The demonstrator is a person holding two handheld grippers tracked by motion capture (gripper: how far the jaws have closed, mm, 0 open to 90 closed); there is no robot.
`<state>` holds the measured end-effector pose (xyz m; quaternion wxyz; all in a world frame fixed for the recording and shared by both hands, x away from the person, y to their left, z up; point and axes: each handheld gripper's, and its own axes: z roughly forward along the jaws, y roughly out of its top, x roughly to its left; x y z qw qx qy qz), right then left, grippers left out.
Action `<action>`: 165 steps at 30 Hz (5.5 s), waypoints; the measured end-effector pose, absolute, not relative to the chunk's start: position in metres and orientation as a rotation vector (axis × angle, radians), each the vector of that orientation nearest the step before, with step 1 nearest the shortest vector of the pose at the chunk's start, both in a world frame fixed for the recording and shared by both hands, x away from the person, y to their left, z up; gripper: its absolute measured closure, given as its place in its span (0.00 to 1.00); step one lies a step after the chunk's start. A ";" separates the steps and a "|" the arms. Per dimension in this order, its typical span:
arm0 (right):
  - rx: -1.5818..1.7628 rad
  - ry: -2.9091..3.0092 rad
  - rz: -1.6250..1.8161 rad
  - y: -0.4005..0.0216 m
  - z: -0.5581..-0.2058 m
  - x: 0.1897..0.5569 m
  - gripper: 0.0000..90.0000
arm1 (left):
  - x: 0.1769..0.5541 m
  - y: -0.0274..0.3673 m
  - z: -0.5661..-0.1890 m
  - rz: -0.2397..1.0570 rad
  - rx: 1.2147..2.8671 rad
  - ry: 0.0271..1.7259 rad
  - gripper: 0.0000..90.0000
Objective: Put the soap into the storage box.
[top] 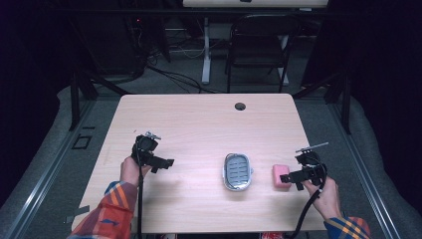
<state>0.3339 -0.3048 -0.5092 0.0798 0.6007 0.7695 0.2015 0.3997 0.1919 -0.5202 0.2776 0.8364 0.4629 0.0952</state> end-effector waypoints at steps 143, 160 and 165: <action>1.660 2.578 0.226 -0.244 -0.466 0.404 0.41 | 0.402 0.186 -0.521 0.196 2.269 1.217 0.00; 1.600 2.597 0.224 -0.225 -0.450 0.408 0.41 | 0.402 0.186 -0.521 0.193 2.268 1.216 0.00; 1.567 2.626 0.208 -0.219 -0.446 0.410 0.41 | 0.402 0.187 -0.521 0.195 2.269 1.216 0.00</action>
